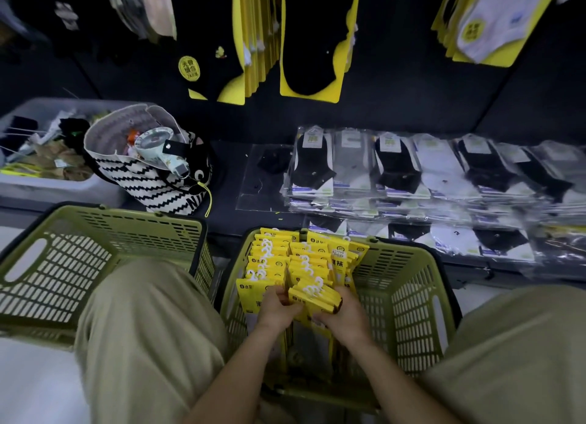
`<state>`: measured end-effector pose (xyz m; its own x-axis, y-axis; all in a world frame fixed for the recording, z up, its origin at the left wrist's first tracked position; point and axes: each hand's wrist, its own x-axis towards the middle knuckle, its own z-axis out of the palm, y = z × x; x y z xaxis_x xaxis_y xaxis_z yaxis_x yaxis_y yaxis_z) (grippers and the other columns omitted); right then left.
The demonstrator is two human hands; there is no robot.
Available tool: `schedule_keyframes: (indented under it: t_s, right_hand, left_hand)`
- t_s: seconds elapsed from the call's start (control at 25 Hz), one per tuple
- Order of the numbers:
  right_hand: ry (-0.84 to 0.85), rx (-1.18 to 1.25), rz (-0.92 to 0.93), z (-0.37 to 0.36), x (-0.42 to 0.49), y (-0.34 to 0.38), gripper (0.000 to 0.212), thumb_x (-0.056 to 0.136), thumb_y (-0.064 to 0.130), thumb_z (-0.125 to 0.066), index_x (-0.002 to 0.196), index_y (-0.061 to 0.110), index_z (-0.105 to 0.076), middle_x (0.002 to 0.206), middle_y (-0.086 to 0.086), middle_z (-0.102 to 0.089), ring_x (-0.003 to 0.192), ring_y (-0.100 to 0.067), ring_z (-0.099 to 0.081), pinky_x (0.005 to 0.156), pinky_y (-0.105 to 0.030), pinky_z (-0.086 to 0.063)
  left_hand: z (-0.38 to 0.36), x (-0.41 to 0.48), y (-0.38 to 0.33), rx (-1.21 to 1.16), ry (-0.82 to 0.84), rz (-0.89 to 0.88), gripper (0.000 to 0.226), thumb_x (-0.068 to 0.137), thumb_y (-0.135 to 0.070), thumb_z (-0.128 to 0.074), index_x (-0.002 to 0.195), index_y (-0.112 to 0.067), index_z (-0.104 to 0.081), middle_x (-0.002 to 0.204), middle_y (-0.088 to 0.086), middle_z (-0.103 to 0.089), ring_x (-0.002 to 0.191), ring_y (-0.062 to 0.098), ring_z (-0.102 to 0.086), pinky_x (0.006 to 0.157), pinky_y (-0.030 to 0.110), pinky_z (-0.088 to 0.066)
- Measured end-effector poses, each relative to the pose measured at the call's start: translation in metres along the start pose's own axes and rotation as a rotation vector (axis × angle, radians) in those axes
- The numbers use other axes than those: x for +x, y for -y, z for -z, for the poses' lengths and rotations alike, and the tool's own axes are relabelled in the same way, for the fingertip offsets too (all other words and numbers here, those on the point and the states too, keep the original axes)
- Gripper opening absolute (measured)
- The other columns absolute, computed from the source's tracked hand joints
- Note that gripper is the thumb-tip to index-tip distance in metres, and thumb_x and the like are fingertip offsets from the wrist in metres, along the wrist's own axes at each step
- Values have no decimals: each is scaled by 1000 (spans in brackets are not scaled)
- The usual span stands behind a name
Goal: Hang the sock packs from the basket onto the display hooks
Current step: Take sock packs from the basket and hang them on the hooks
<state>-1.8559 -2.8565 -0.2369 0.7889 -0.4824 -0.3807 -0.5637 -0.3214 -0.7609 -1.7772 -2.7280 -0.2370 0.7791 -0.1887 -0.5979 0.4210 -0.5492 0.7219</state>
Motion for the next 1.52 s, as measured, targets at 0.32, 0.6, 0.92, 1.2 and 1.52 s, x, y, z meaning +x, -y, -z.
schedule_keyframes:
  t_s: [0.32,0.6,0.92,1.2,1.52]
  right_hand:
    - [236,354,152,132,7,101,49,64,12,-84,107,17,-60,101,-2,-70,96,-17,-66,83,-31,-53]
    - [-94,484,363,168,20,205,43,66,16,-83,89,17,-47,73,7,-68,66,-9,-65,54,-17,-49]
    - [-187,597,571,197,24,286,20,70,18,-78,84,9,-66,83,-4,-73,74,-16,-70,64,-31,-58]
    - [-315,550,776,230,20,352,8,87,20,-63,85,27,-66,78,9,-73,73,-5,-68,60,-19,-54]
    - [-502,515,705,245,54,409,10,92,25,-55,82,23,-57,90,-2,-67,87,-21,-65,79,-43,-54]
  left_hand:
    - [35,-34,-101,-137,382,-326,78,59,-46,-79,126,-26,-47,112,-12,-63,102,6,-62,82,21,-51]
    - [59,-64,-206,-491,202,-512,59,51,-44,-77,104,-23,-62,96,-4,-74,86,14,-71,66,24,-55]
    - [108,-75,-284,-492,143,-708,66,60,-52,-63,117,-19,-57,109,-3,-69,98,14,-67,82,30,-54]
    - [139,-83,-347,-586,-36,-890,29,81,-50,-52,99,-30,-64,90,-14,-72,83,2,-69,65,18,-54]
    - [200,-90,-369,-537,-390,-1155,27,89,-35,-53,80,-60,-62,78,-32,-68,75,-12,-64,56,5,-47]
